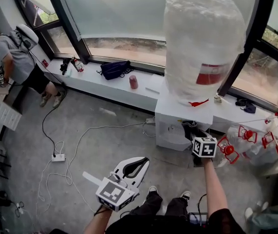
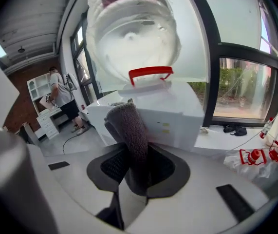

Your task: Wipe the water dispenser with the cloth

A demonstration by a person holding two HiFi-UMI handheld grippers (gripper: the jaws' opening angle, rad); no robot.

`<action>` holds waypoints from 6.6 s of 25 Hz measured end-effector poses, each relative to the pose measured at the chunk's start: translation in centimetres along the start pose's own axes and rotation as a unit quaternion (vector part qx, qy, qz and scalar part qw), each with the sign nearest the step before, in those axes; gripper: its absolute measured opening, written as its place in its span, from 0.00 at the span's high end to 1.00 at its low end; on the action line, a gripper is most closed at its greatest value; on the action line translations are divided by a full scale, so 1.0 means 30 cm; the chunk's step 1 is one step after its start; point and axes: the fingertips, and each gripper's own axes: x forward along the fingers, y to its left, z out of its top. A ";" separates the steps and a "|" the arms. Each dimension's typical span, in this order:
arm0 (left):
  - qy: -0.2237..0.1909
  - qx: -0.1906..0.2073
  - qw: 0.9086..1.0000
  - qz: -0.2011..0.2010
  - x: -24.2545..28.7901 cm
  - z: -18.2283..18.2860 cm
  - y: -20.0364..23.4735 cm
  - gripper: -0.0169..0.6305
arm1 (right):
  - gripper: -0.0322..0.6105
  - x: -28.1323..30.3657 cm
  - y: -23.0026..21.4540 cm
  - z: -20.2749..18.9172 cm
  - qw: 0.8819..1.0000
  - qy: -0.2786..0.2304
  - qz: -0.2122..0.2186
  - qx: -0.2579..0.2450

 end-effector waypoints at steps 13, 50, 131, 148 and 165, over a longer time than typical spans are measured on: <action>0.004 0.009 0.999 -0.035 0.105 -0.064 -0.043 0.94 | 0.79 -0.130 -0.325 -0.074 0.998 0.013 -0.062 -0.025; 0.049 0.075 0.996 0.014 0.224 -0.456 0.229 0.94 | 0.79 0.670 0.255 -0.463 0.996 0.059 0.039 0.059; 0.081 0.047 0.996 -0.004 0.559 -0.685 0.131 0.94 | 0.79 0.578 -0.447 -0.853 0.978 0.200 -0.066 -0.003; 0.069 0.016 0.997 0.003 0.349 -0.361 -0.018 0.94 | 0.79 0.030 -0.056 -0.500 0.990 0.119 0.068 0.030; 0.056 0.014 0.998 -0.032 -0.013 -0.156 -0.189 0.94 | 0.79 -0.707 0.246 -0.122 0.995 0.015 0.077 0.057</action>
